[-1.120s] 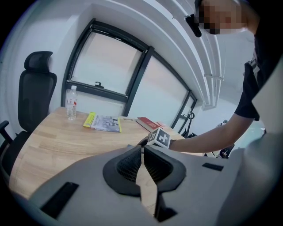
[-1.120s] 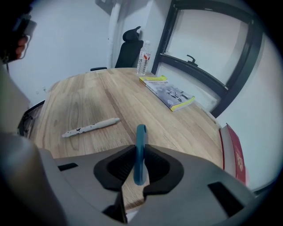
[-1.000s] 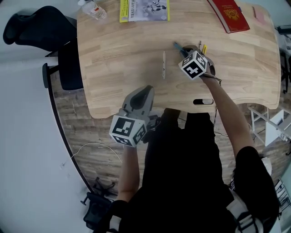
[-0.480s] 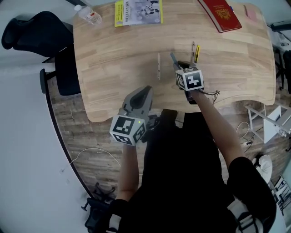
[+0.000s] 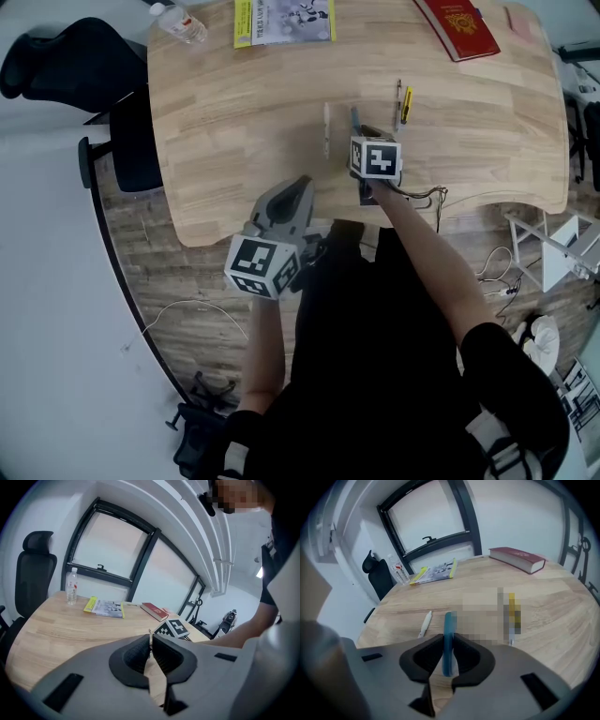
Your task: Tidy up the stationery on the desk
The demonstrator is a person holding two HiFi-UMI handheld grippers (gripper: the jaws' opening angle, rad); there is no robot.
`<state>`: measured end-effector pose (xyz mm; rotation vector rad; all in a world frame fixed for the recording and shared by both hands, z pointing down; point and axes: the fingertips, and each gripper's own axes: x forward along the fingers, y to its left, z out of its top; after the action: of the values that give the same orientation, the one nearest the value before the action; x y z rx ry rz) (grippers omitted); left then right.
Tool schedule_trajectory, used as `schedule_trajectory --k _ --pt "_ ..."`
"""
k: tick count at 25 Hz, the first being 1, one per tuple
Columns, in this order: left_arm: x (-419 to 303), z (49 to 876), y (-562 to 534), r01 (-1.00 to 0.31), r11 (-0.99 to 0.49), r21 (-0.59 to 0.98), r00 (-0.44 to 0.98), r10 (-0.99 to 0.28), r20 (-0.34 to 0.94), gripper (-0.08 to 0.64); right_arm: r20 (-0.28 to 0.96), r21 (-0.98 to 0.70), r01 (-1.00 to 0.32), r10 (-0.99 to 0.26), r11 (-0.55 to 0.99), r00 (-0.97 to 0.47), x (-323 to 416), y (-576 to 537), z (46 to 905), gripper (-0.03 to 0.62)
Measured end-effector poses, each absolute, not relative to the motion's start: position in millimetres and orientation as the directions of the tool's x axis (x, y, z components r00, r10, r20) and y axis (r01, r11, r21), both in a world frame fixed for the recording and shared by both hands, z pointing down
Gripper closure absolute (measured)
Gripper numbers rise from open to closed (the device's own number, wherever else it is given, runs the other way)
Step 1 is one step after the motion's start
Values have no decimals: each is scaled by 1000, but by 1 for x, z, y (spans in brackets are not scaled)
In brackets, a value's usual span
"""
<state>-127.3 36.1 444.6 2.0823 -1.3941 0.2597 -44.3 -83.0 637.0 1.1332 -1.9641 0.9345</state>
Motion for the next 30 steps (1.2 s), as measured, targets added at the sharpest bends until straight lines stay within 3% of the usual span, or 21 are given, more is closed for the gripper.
schedule_trajectory --k 7,17,30 --pt "-128 448 38 -890 -254 379 424 -766 482 515 811 -236 -899 -435 368 -391 -51 -80 648 498" --pt "-125 449 37 -888 -263 378 431 -764 481 515 805 -235 -870 -414 433 -424 -60 -77 649 426" --pt "-106 444 24 -865 -323 383 482 -745 462 515 753 -248 -836 -446 490 -485 -48 -79 599 428"
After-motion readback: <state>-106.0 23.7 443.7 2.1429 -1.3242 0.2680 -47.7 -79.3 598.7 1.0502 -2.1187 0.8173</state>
